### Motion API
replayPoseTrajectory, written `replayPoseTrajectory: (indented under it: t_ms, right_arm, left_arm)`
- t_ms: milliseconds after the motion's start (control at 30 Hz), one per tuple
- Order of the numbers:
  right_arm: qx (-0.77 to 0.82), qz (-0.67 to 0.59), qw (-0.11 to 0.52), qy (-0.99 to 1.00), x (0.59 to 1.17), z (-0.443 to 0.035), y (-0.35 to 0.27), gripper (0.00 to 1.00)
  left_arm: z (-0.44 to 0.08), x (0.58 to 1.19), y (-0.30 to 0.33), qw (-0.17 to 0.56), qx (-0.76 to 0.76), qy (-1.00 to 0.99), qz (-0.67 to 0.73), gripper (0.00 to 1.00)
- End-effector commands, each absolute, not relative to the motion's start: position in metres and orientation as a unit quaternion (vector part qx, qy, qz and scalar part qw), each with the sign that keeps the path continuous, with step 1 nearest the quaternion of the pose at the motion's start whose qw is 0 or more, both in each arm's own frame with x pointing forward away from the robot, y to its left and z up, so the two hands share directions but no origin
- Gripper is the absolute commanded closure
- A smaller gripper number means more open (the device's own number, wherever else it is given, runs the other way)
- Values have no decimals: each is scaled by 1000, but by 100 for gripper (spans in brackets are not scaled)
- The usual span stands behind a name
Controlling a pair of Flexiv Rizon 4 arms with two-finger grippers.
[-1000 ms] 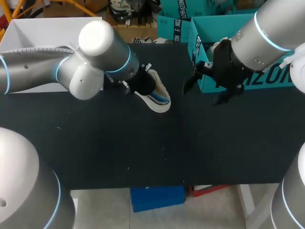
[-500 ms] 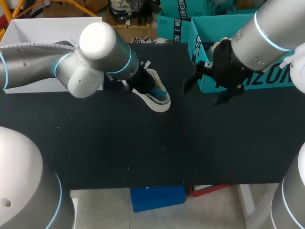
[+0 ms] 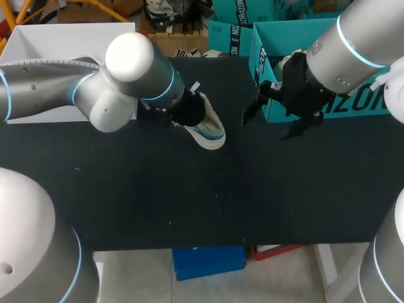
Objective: Take the shoe out of the shoebox, open the shoe tongue, remove and reinsert the insole, then place the shoe into the shoebox
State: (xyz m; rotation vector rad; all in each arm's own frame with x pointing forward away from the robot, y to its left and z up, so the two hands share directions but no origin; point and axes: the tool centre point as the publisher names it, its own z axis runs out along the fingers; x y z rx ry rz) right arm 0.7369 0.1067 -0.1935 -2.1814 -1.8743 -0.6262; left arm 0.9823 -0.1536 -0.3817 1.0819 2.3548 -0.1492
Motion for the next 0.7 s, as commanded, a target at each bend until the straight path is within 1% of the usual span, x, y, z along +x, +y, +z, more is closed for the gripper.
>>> replayPoseTrajectory:
  t_ms: [33, 233, 367, 400, 467, 500, 567, 633, 700]
  right_arm:
    - [-738, -211, 98, -633, 737, -194, 108, 0]
    - [-738, -211, 98, -633, 737, -194, 108, 0]
    - [-738, -211, 98, -633, 737, -194, 108, 0]
    - [-738, -211, 98, -633, 737, -194, 108, 0]
    - [-738, -211, 98, -633, 737, -194, 108, 0]
    - [-738, -211, 98, -633, 737, -194, 108, 0]
    - [-738, -211, 98, -633, 737, -194, 108, 0]
    - [-738, -211, 98, -633, 737, -194, 108, 0]
    - [-738, -211, 98, -633, 737, -194, 108, 0]
  left_arm:
    - [-390, 983, -155, 272, 402, 872, -59, 0]
    - [-390, 983, -155, 276, 400, 871, -71, 5]
    - [-389, 983, -156, 281, 399, 869, -82, 12]
    - [-388, 984, -157, 282, 399, 868, -84, 19]
    - [-388, 984, -157, 285, 397, 868, -91, 45]
    - [-388, 984, -157, 285, 397, 867, -92, 54]
    - [-388, 983, -156, 285, 397, 867, -95, 64]
    - [-390, 982, -156, 285, 397, 867, -98, 69]
    - [-393, 982, -156, 283, 396, 868, -101, 84]
